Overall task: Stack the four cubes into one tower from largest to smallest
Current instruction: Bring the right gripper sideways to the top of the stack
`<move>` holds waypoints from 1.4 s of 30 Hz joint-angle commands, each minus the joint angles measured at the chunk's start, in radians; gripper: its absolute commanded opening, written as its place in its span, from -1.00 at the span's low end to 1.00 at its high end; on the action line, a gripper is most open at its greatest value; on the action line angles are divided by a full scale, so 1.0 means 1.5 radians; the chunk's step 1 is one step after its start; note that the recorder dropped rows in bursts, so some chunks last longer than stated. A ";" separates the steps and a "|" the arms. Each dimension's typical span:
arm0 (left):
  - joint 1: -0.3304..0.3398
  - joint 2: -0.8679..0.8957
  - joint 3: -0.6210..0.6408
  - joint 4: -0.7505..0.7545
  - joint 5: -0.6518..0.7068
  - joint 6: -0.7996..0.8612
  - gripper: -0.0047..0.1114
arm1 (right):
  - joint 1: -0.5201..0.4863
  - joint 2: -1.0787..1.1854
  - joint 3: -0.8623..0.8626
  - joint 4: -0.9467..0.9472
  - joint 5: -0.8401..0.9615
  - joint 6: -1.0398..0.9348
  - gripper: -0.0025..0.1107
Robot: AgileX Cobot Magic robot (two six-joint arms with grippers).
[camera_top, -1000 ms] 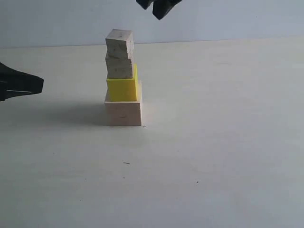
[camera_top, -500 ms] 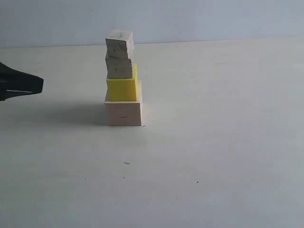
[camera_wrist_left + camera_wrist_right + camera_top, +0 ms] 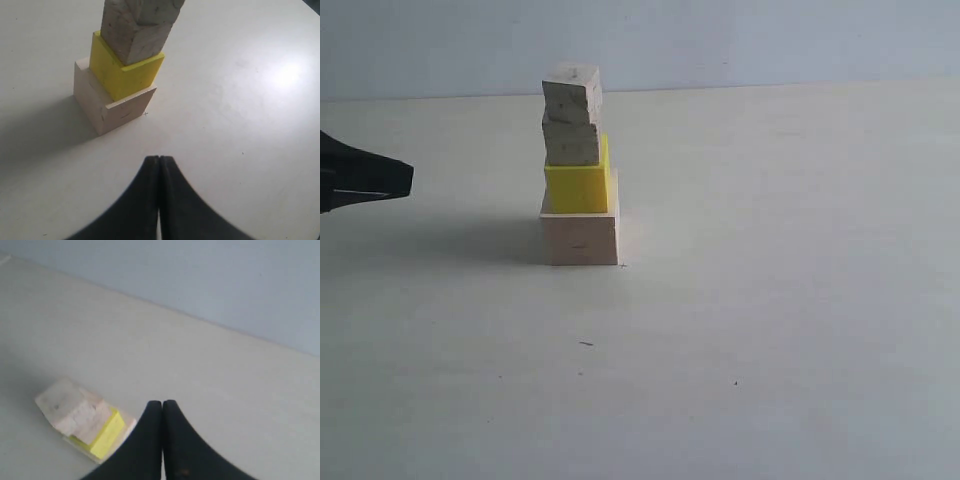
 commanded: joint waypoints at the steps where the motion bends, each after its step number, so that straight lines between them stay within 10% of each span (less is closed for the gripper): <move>1: -0.002 -0.003 0.002 -0.014 0.005 0.000 -0.92 | -0.004 0.044 0.061 0.042 -0.015 -0.048 -0.96; 19: -0.002 -0.003 0.002 -0.017 0.002 0.000 -0.92 | -0.004 0.154 0.062 0.393 0.025 -0.302 -0.96; 42: -0.002 -0.003 0.002 -0.018 0.002 0.000 -0.92 | -0.004 0.185 0.062 0.440 -0.029 -0.360 -0.96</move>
